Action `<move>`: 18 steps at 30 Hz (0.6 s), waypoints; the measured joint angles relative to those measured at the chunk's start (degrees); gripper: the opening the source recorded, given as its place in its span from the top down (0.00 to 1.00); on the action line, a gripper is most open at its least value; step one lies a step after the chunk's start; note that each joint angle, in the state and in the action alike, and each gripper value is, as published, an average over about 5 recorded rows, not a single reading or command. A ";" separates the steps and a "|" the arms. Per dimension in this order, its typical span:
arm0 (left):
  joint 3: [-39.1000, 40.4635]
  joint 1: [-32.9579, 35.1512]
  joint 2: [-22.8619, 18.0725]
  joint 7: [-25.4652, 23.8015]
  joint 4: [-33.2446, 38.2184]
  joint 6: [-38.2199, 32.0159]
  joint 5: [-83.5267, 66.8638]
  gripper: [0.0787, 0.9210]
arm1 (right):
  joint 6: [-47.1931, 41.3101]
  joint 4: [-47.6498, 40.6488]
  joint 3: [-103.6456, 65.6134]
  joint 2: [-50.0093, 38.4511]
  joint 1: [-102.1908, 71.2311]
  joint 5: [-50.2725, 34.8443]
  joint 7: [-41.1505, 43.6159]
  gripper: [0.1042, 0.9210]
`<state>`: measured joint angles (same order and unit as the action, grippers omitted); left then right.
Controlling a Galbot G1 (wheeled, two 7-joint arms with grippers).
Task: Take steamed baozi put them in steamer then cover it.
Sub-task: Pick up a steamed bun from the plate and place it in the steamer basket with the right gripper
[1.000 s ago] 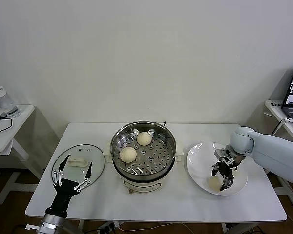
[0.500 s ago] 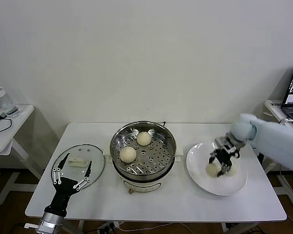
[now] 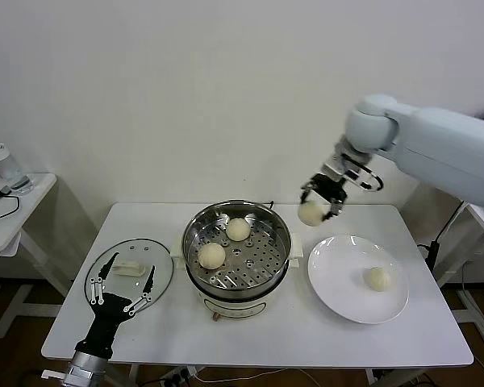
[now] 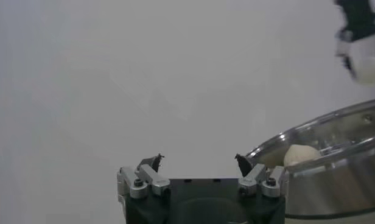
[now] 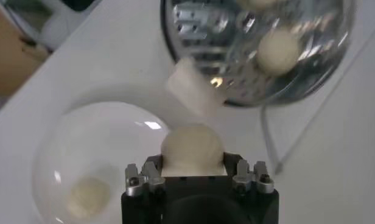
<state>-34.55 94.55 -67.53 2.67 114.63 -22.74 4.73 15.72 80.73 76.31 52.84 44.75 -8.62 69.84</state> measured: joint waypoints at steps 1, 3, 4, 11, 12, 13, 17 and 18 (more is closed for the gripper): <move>-0.01 -0.01 0.00 0.00 0.04 -0.03 -0.01 0.12 | 0.86 0.68 0.10 0.89 0.31 0.38 -0.24 0.30; -0.01 0.01 -0.03 0.00 0.09 -0.10 -0.01 0.12 | 2.64 1.98 0.30 2.71 0.53 1.36 -0.84 0.30; -0.02 0.02 -0.05 0.00 0.10 -0.15 -0.01 0.12 | 3.47 2.53 0.39 3.56 0.50 1.94 -1.16 0.30; -0.34 -0.09 -0.16 0.00 0.10 -0.39 -0.09 0.12 | 9.13 5.19 0.70 8.74 -1.57 7.02 -3.39 0.30; -0.37 -0.14 -0.16 0.00 0.11 -0.39 -0.12 0.12 | 9.86 5.35 0.72 9.35 -2.03 7.81 -3.64 0.30; -0.38 -0.18 -0.16 0.00 0.12 -0.38 -0.16 0.12 | 10.57 5.48 0.73 9.92 -2.51 8.57 -3.89 0.30; -0.43 -0.29 -0.20 0.00 0.14 -0.33 -0.29 0.12 | 13.05 5.85 0.71 11.97 -4.53 11.38 -4.78 0.30; -0.45 -0.31 -0.21 0.00 0.13 -0.33 -0.31 0.12 | 13.58 5.91 0.68 12.43 -5.05 12.02 -4.96 0.30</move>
<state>-34.99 94.24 -67.73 2.67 114.76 -23.07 4.43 29.30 86.64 76.99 65.27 39.69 3.40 64.88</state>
